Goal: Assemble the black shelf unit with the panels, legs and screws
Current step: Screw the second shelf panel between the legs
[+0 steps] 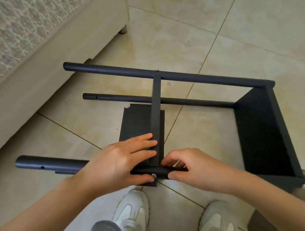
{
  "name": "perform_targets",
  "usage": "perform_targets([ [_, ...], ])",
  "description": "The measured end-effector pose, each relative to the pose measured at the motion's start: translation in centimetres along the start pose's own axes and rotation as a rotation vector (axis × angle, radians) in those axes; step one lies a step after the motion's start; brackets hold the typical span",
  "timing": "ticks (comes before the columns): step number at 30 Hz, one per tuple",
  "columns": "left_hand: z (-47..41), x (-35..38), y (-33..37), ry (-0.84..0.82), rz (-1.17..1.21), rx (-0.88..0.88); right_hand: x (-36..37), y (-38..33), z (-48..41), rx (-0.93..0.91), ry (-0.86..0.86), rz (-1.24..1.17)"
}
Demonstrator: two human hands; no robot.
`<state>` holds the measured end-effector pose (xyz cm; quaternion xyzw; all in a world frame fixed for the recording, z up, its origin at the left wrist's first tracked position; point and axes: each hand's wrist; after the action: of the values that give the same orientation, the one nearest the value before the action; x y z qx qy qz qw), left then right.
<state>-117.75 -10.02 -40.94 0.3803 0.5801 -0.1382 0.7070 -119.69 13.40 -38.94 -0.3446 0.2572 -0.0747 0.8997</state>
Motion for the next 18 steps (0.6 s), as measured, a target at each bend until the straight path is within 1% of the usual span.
perform_targets([
  [6,2.3,-0.2,2.1,0.059,0.108,-0.130,1.3,-0.9,1.5,0.015,0.168,0.208],
  [8,3.0,-0.3,2.7,0.117,0.163,-0.181,1.6,-1.3,1.9,0.019,0.203,0.273],
  [10,3.8,-0.4,3.4,0.227,0.265,-0.259,1.8,-1.6,2.1,0.020,0.231,0.336],
  [11,4.2,-0.6,4.0,0.287,0.340,-0.334,1.9,-1.7,2.2,0.021,0.241,0.362],
  [13,4.6,-1.0,5.4,0.361,0.511,-0.572,2.2,-2.0,2.4,0.022,0.258,0.396],
  [14,4.7,-1.2,6.0,0.340,0.613,-0.718,2.4,-2.2,2.5,0.021,0.264,0.405],
  [16,4.9,-1.2,6.6,0.243,0.932,-0.986,2.5,-2.6,2.7,0.021,0.272,0.415],
  [17,5.0,-1.0,6.5,0.213,1.133,-1.086,2.4,-2.7,2.8,0.026,0.277,0.413],
  [18,5.3,-0.6,6.3,0.216,1.336,-1.144,2.5,-2.8,2.9,0.034,0.279,0.409],
])
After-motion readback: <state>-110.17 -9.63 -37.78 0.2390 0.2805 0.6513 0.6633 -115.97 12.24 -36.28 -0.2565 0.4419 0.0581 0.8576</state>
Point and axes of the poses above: each hand's wrist, its own z-axis away from the middle knuckle, its own x-axis out of the palm, y = z × x, and after that the axes turned 9 degrees about -y, right-handed
